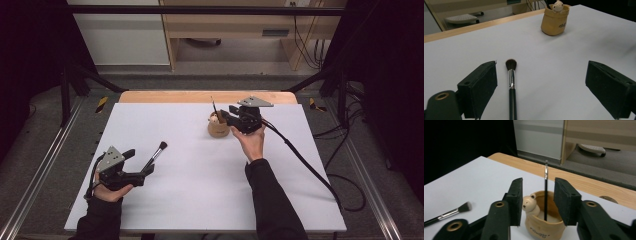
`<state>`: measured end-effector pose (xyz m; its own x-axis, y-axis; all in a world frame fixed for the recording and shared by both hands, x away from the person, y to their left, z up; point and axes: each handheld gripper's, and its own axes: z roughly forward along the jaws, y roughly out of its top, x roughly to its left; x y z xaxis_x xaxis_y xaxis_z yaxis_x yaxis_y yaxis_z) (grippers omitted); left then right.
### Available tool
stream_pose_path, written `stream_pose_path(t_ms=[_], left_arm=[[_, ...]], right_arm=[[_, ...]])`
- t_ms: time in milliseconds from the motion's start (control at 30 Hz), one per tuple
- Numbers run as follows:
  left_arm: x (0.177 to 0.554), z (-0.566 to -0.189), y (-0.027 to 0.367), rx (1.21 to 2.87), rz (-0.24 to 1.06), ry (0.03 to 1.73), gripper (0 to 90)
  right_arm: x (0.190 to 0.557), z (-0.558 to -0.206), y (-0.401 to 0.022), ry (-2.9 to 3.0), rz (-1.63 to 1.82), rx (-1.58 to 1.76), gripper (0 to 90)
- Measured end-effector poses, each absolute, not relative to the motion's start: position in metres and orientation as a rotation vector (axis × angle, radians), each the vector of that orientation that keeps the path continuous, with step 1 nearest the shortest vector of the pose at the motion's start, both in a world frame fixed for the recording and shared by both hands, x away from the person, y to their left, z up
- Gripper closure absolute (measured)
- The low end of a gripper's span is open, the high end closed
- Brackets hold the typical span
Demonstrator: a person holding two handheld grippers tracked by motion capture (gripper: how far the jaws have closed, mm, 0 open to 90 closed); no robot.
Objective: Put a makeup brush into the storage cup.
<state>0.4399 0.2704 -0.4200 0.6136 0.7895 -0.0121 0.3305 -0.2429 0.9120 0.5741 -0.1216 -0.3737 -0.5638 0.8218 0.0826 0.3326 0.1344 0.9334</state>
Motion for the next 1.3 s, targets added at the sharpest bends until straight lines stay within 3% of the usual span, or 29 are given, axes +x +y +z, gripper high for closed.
stream_pose_path(t_ms=[767,1300], left_arm=[[0.440,-0.421,0.267,1.845,0.566,0.901,9.4],[0.439,-0.420,0.266,1.840,0.557,0.900,9.4]], right_arm=[[0.509,-0.370,-0.163,2.007,1.462,1.036,15.4],[0.473,-0.378,-0.189,2.003,1.471,1.038,7.5]])
